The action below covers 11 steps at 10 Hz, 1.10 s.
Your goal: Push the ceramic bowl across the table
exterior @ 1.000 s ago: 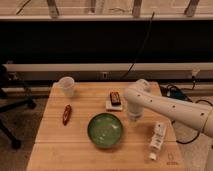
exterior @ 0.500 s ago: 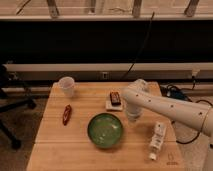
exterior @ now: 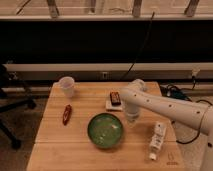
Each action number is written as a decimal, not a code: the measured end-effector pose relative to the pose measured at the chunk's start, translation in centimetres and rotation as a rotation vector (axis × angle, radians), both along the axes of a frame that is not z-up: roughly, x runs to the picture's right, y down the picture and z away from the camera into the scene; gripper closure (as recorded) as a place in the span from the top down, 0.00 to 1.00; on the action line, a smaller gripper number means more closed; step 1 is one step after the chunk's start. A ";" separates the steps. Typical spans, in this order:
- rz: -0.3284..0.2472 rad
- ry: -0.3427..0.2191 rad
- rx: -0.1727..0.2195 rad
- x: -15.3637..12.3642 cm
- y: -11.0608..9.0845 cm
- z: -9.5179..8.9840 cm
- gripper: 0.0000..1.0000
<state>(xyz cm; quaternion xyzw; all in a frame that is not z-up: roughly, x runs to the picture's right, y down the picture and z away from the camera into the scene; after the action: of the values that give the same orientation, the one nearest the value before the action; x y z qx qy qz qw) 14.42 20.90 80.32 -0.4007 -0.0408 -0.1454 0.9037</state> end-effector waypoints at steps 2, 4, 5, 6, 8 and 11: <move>-0.008 -0.005 -0.007 -0.3 0.1 0.0 0.05; -0.009 -0.012 -0.004 -0.2 0.2 -0.1 0.05; -0.012 -0.031 0.009 -0.4 0.4 -0.1 0.05; -0.015 -0.047 0.017 -1.1 0.5 -0.1 0.05; -0.023 -0.085 0.034 -2.7 0.7 -0.2 0.05; -0.032 -0.128 0.042 -4.7 1.1 -0.5 0.05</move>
<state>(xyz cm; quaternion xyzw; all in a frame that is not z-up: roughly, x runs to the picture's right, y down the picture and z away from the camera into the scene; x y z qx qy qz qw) 9.71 22.00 79.86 -0.3723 -0.0888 -0.1859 0.9049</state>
